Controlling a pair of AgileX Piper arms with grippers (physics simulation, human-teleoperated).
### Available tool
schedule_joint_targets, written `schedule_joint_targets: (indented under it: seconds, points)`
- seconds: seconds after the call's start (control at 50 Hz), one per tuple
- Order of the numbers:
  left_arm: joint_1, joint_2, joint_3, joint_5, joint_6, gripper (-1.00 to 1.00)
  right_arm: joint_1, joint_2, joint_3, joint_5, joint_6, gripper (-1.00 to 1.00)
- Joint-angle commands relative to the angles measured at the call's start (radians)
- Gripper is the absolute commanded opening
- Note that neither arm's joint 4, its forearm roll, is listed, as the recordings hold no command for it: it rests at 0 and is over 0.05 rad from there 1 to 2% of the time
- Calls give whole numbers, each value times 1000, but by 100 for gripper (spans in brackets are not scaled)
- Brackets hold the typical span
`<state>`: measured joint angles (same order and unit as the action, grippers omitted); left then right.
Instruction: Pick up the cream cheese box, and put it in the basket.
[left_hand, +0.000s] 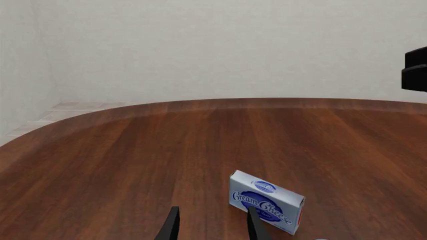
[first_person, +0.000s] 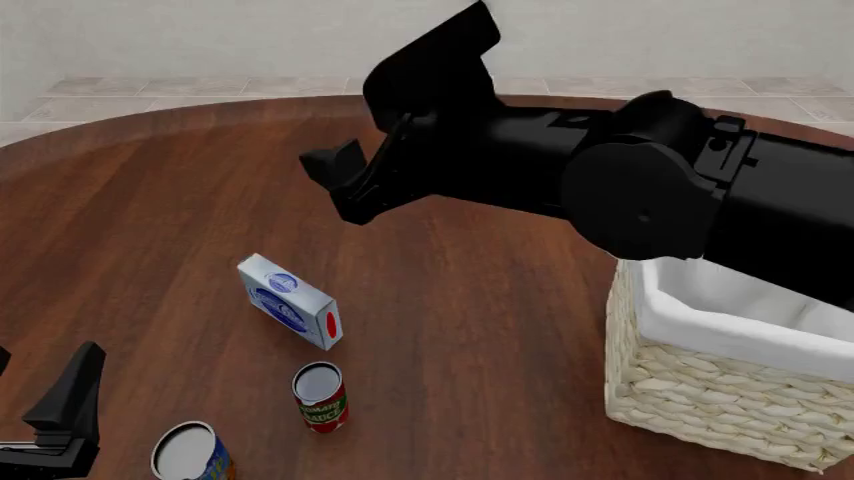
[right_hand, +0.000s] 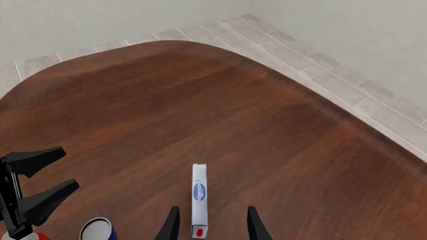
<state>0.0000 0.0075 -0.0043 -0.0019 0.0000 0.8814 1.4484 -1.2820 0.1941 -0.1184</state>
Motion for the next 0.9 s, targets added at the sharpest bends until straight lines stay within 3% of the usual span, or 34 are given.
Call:
schedule_joint_targets:
  seconds: [0.02, 0.9]
  points:
    - [0, 0, 0, 0, 0, 100, 13, 60, -38, -3, 14, 100]
    - [0, 0, 0, 0, 0, 100, 21, 208, -47, -104, 104, 100]
